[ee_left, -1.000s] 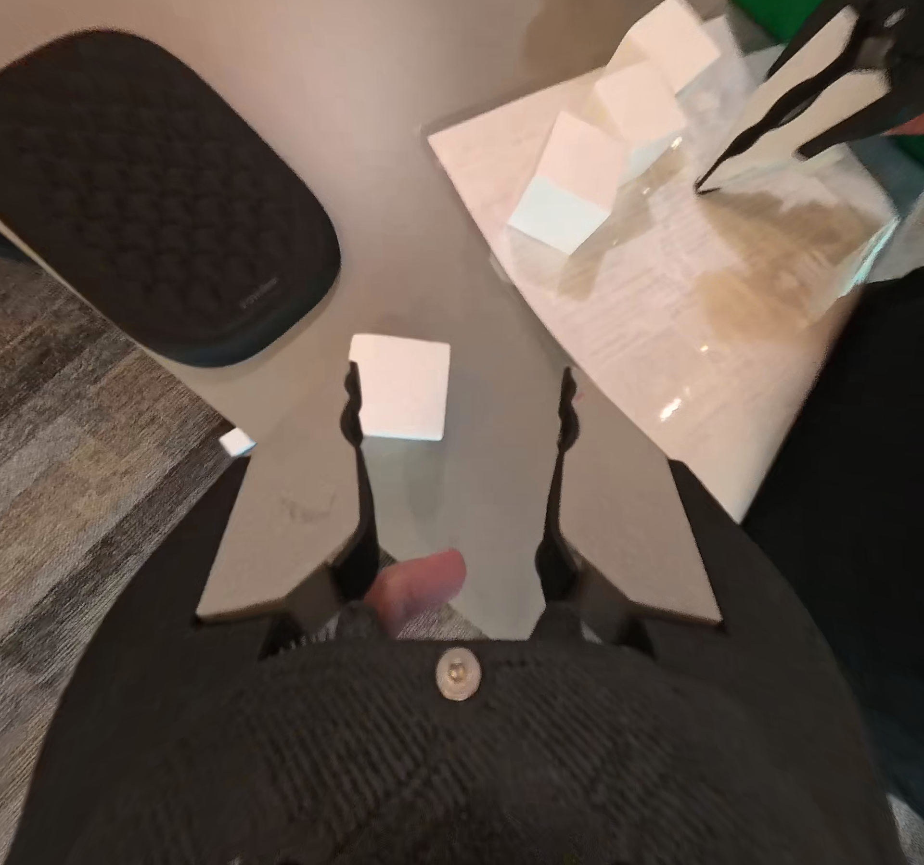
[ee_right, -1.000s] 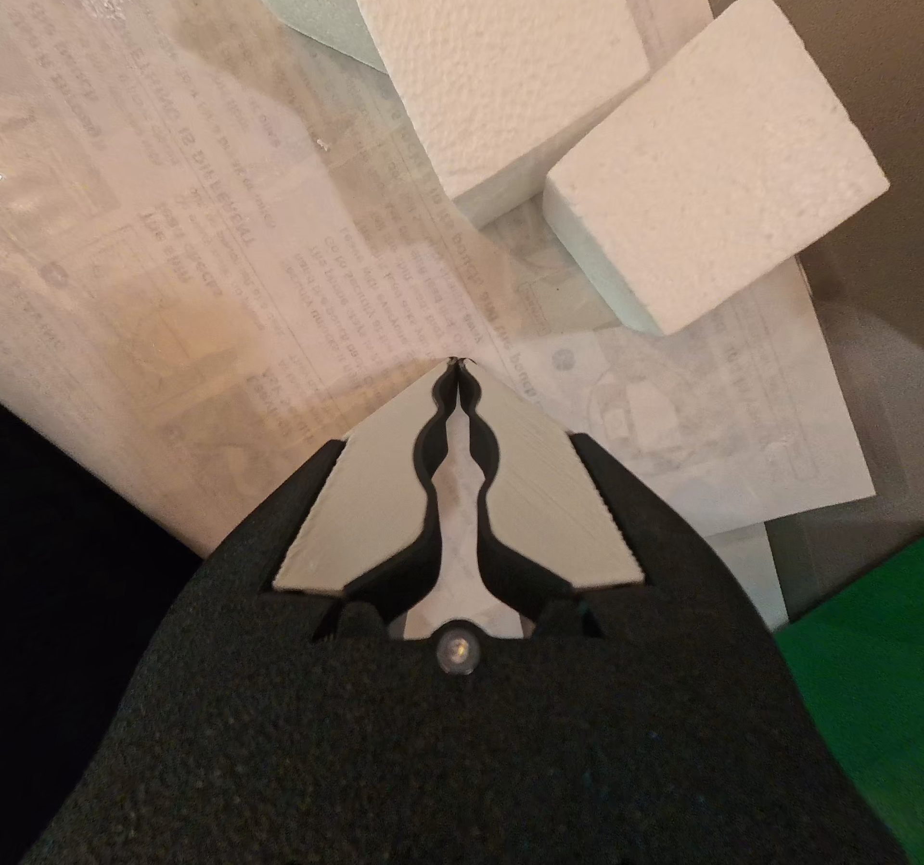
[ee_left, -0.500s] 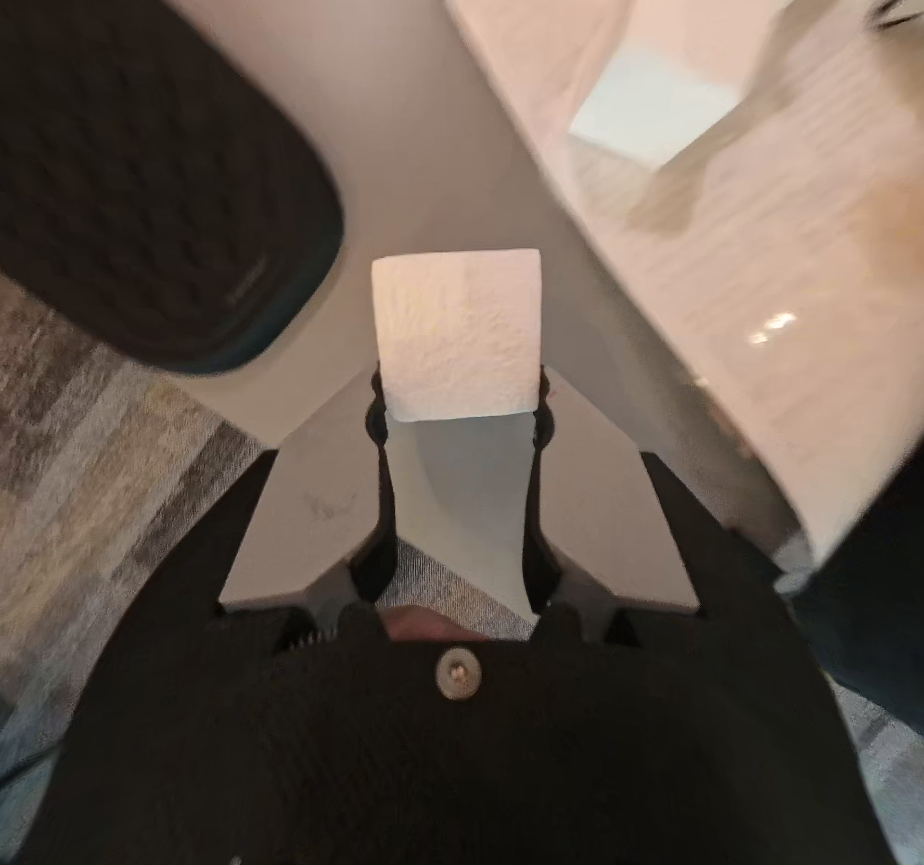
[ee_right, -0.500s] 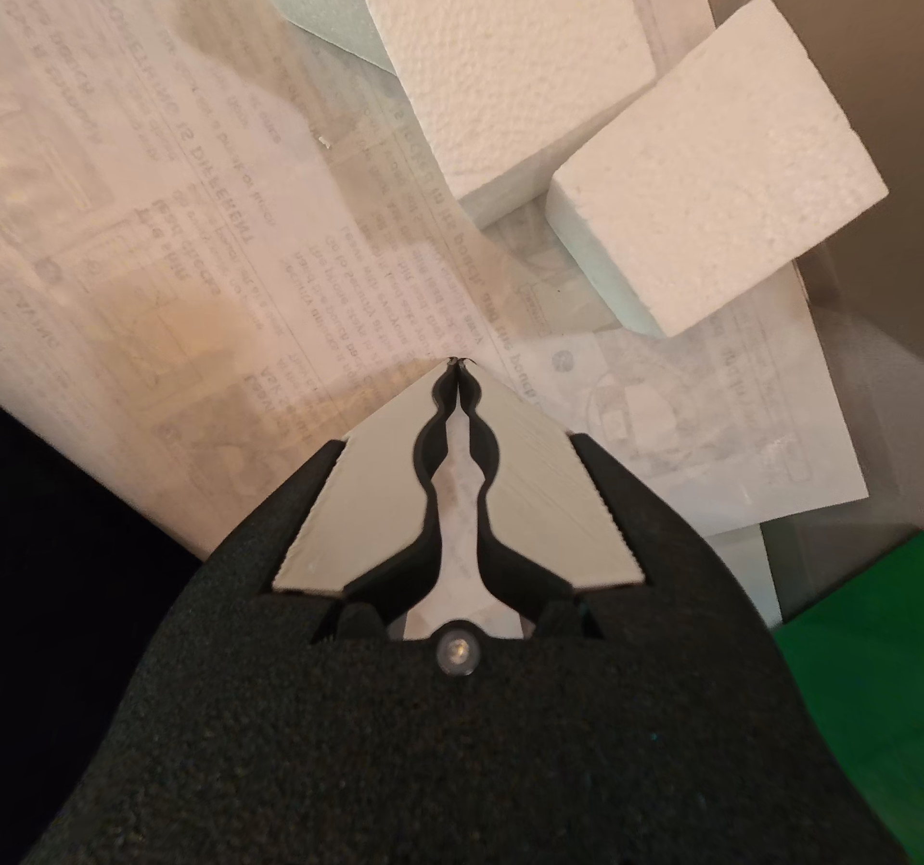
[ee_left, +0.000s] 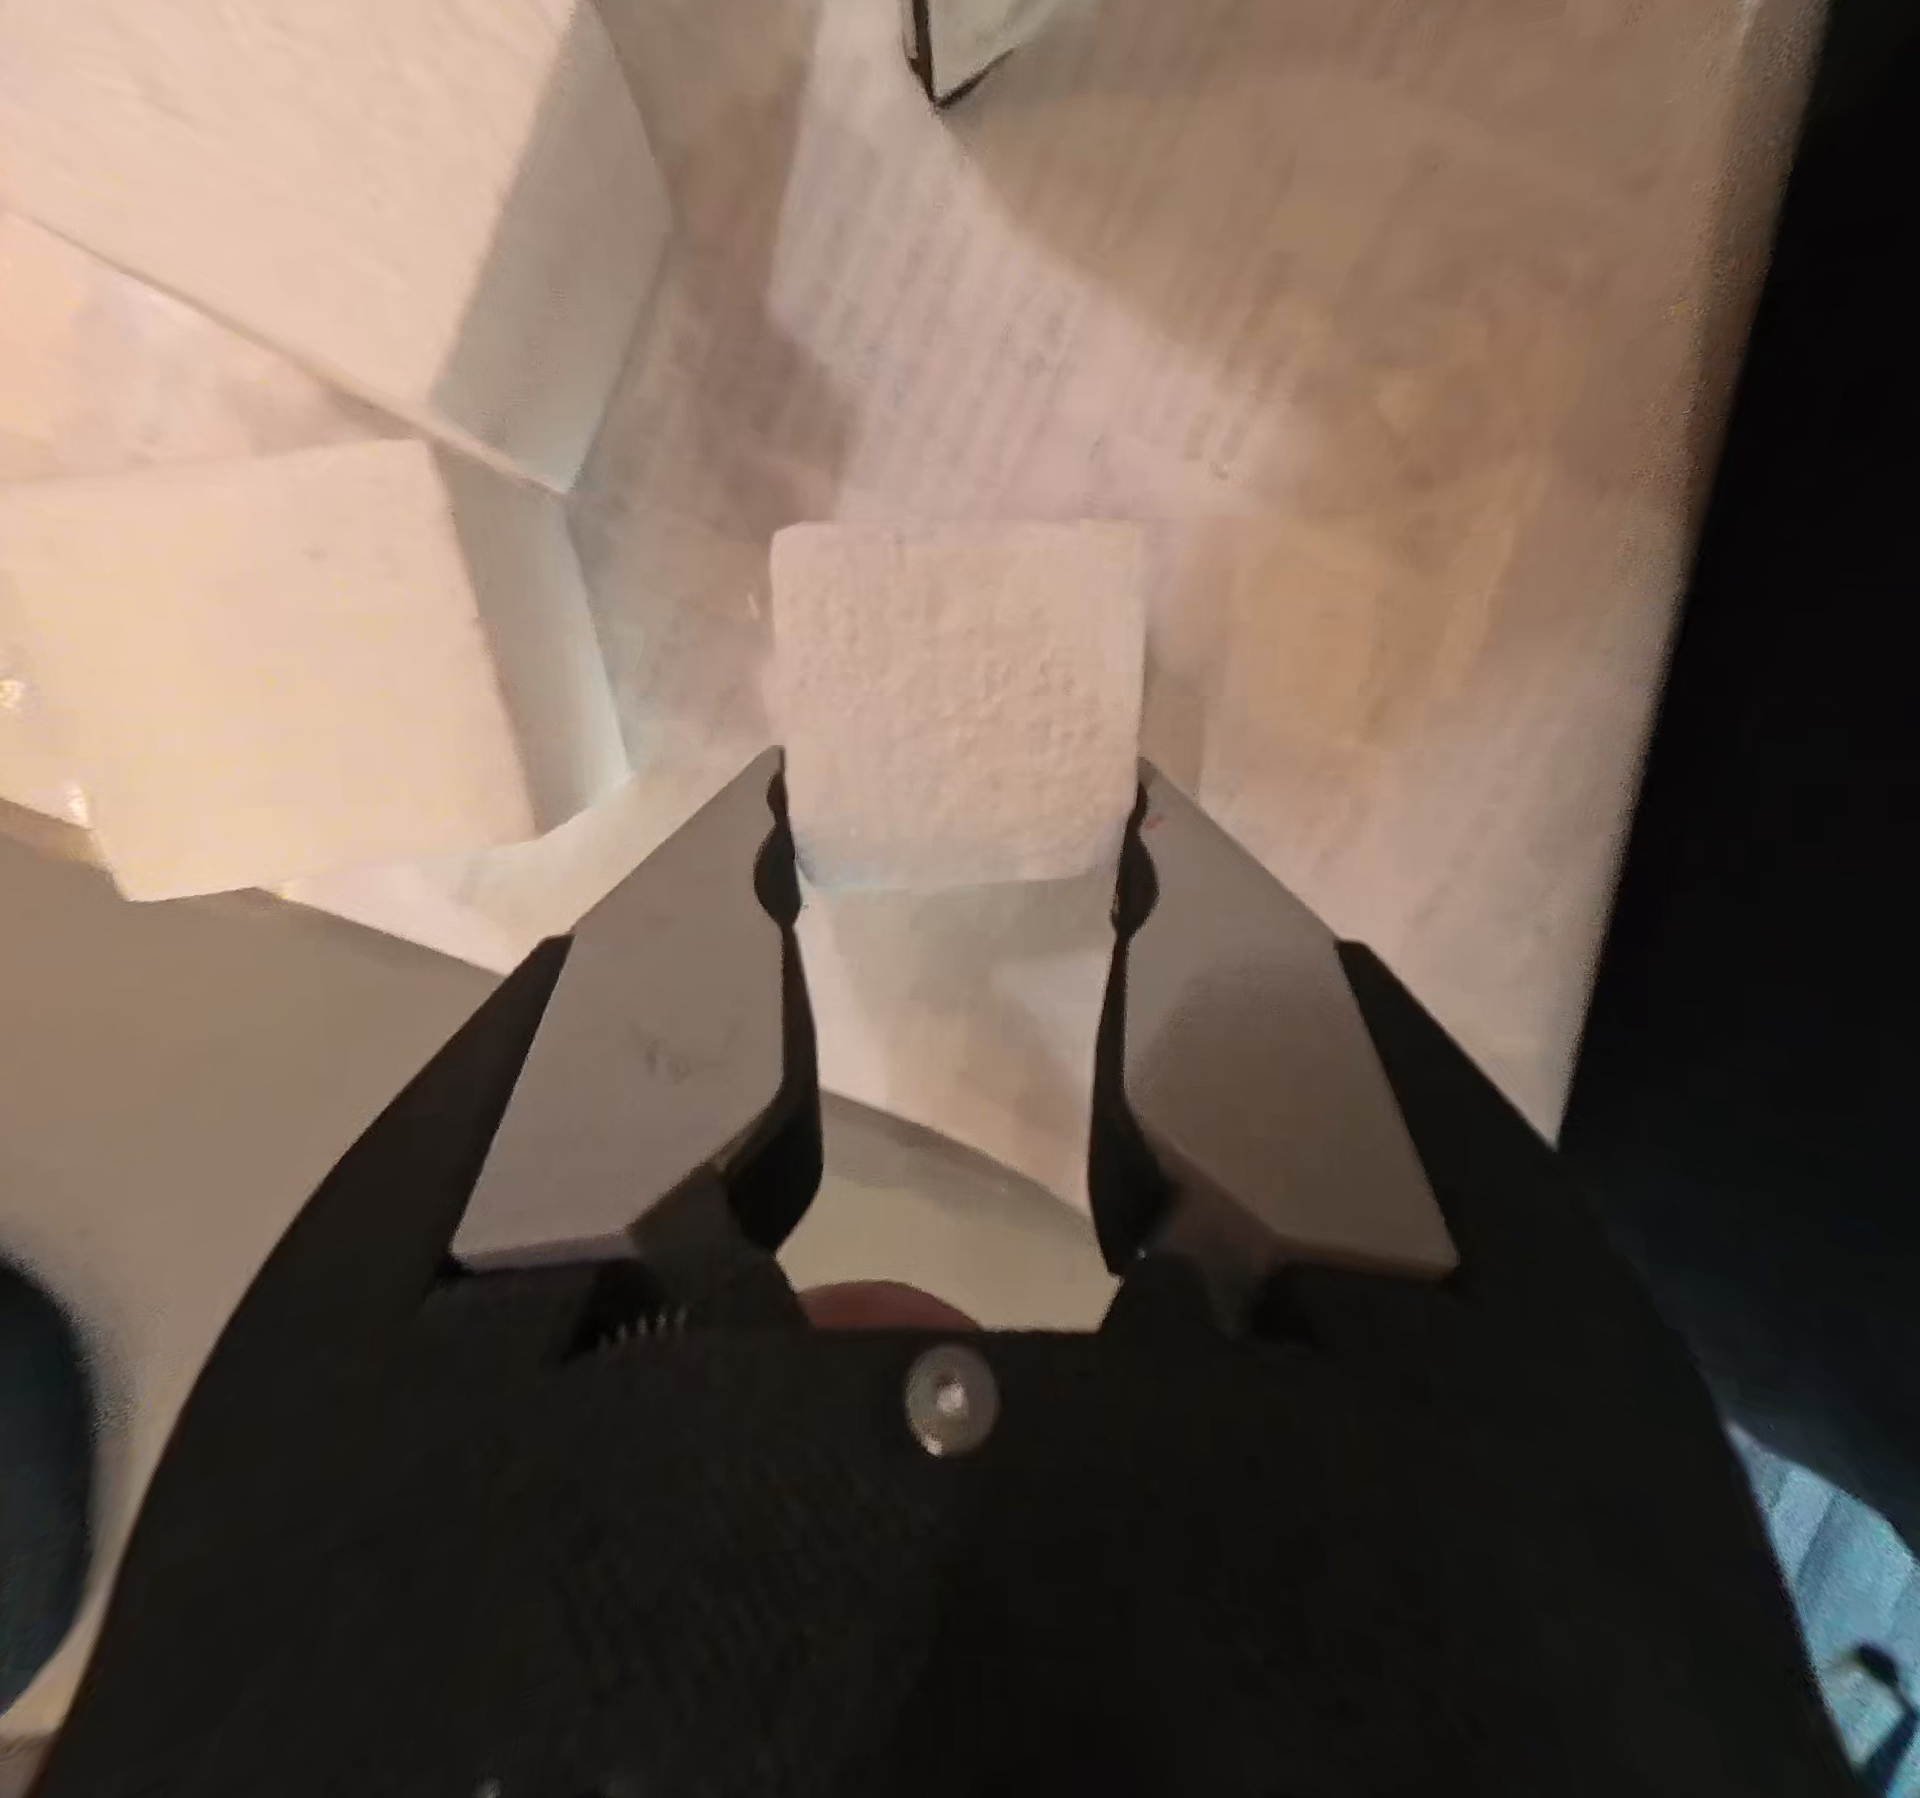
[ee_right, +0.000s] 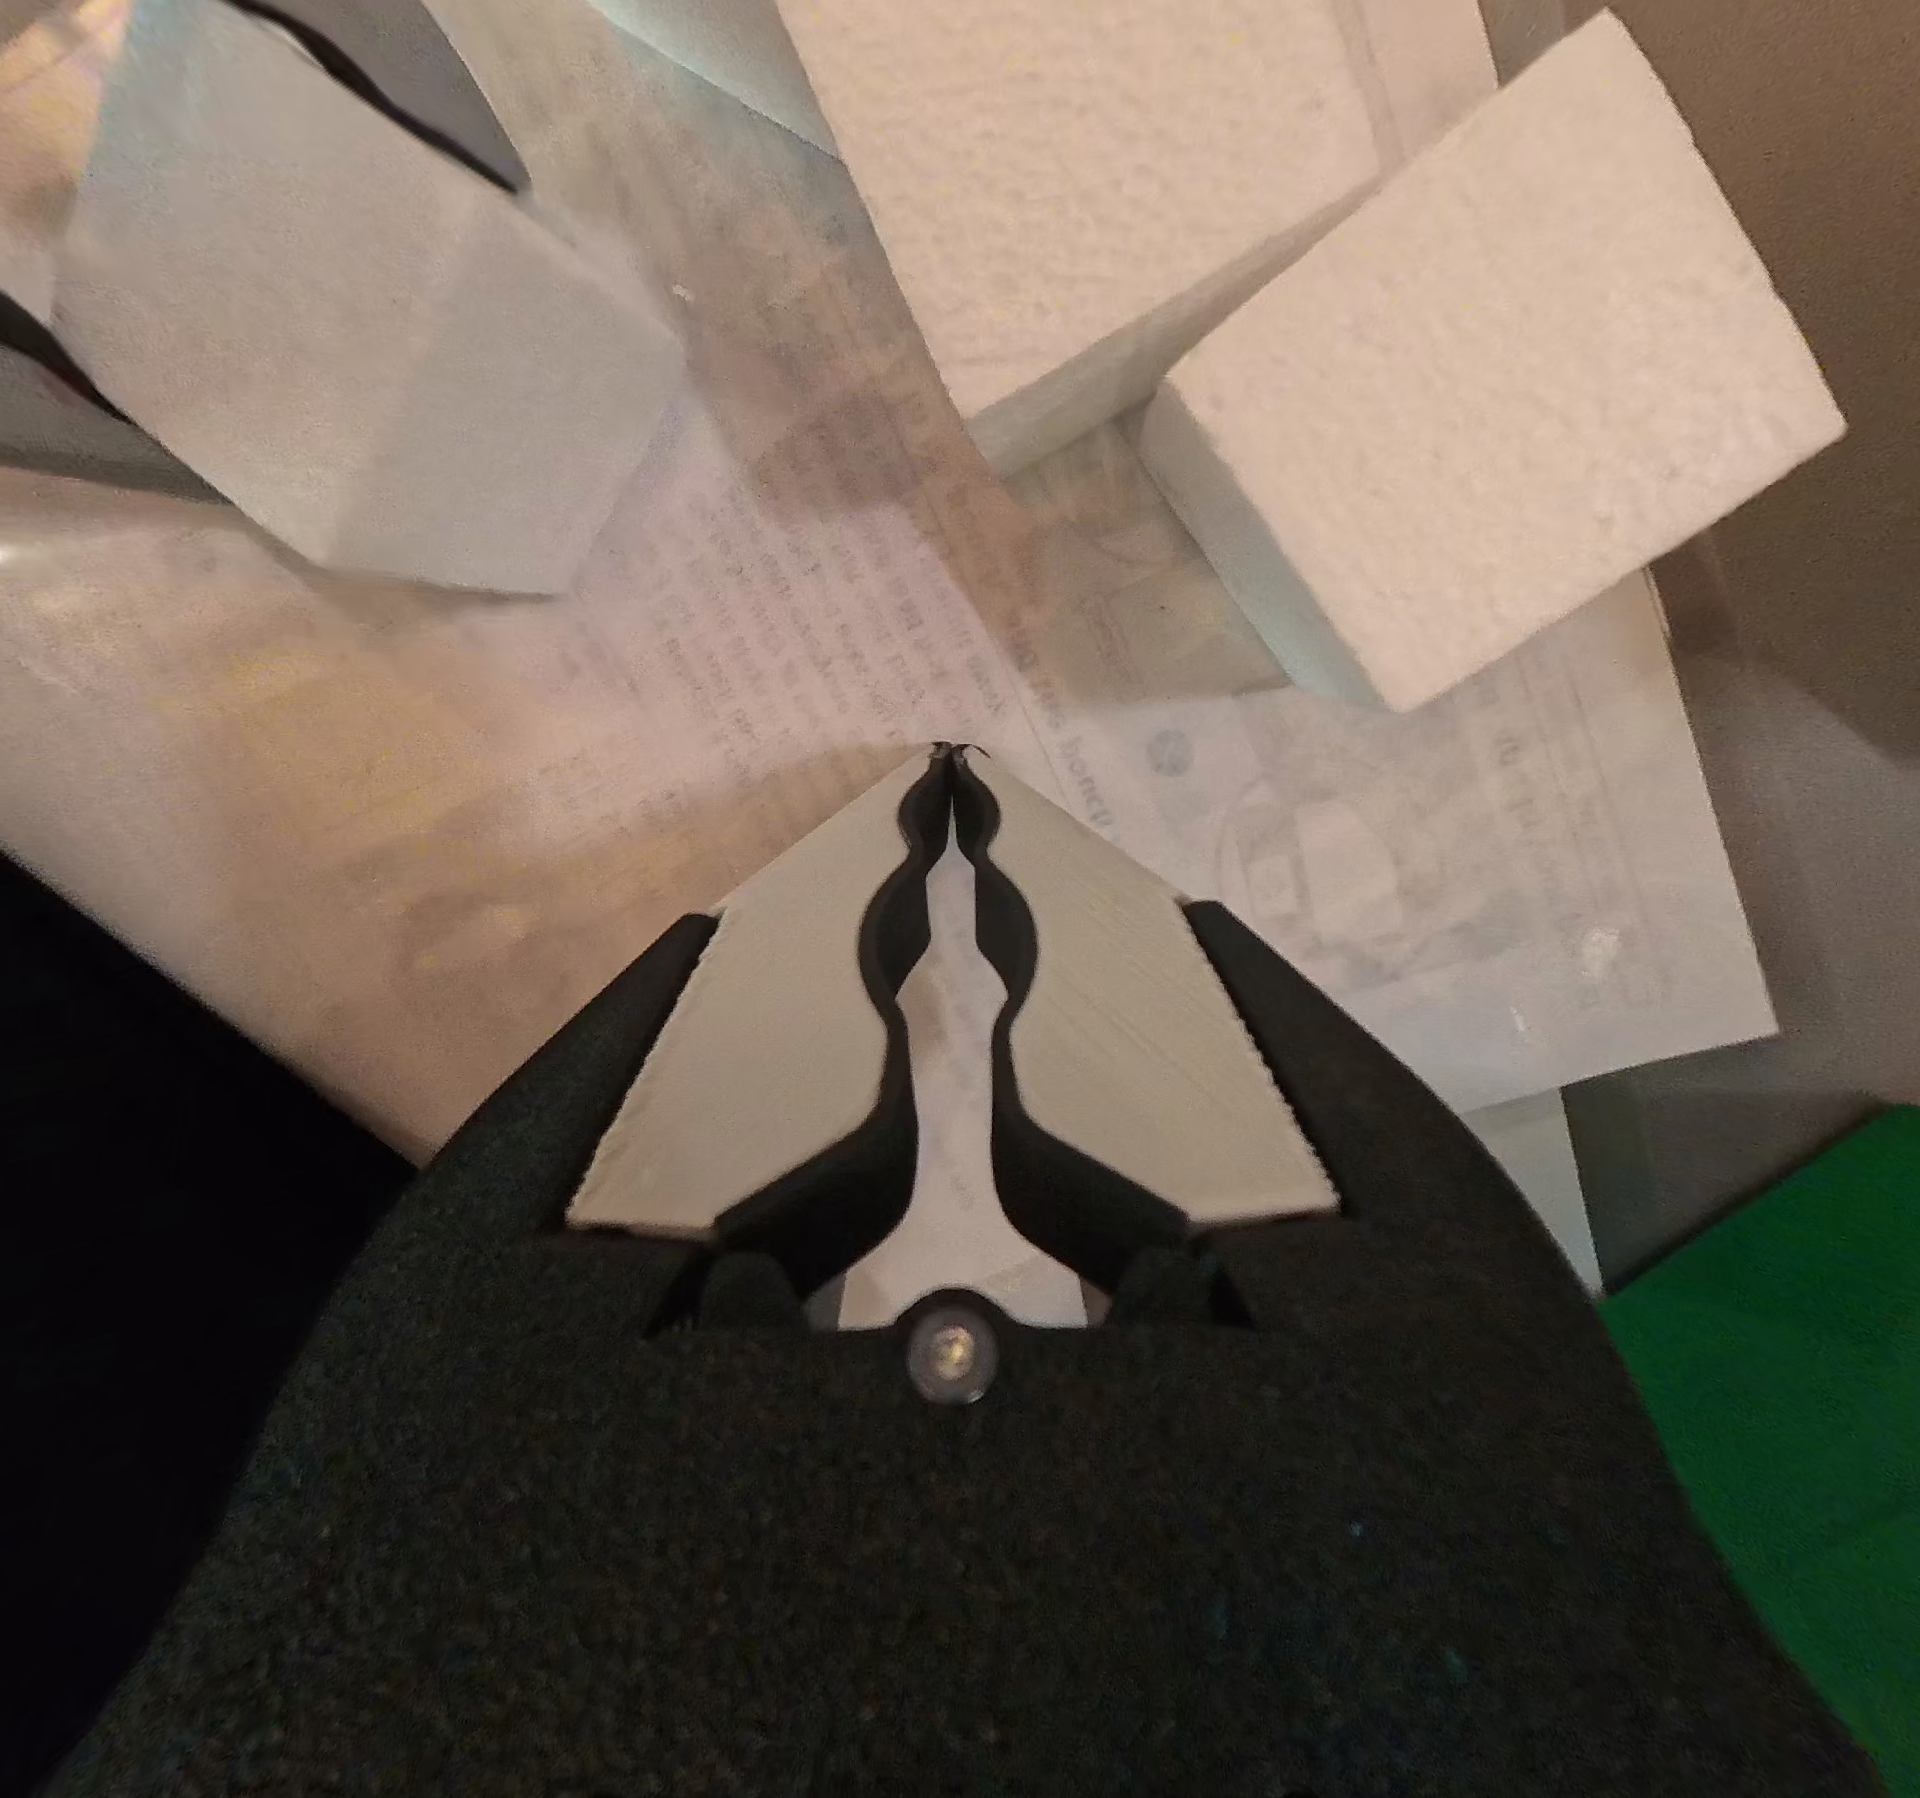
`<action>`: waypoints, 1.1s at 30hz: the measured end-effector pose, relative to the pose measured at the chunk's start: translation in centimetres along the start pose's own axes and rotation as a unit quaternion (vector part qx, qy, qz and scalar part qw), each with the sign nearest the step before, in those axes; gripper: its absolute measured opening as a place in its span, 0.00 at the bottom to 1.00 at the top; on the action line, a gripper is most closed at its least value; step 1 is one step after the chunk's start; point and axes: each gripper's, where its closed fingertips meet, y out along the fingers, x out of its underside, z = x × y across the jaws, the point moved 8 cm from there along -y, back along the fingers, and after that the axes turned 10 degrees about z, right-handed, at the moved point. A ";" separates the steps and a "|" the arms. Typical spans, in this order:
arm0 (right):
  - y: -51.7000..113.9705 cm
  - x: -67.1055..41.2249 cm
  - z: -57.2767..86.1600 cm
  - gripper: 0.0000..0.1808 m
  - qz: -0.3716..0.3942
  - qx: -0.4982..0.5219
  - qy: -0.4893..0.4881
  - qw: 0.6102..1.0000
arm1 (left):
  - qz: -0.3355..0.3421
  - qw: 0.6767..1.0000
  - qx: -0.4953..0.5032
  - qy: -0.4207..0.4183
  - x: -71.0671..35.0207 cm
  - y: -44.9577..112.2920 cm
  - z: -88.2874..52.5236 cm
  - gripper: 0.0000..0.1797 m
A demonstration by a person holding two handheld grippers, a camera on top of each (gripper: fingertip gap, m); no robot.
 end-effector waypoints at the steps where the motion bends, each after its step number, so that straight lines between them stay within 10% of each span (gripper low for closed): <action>1: 0.0 0.0 0.0 0.00 -0.001 0.000 0.000 1.000 | 0.007 1.000 0.000 -0.011 0.0 0.1 0.0 0.33; 13: -4.3 -6.0 0.1 0.18 0.122 -0.070 -0.072 0.987 | 0.031 0.999 -0.016 -0.028 1.4 -0.3 0.2 0.33; 23: 1.2 -13.3 -1.2 0.41 -0.004 -0.130 -0.321 0.938 | 0.013 0.998 -0.013 -0.058 0.5 -0.1 0.2 0.33; 33: 3.6 -13.0 -0.9 0.32 -0.056 -0.136 -0.322 0.935 | 0.052 0.995 -0.043 -0.078 0.7 0.1 0.6 0.33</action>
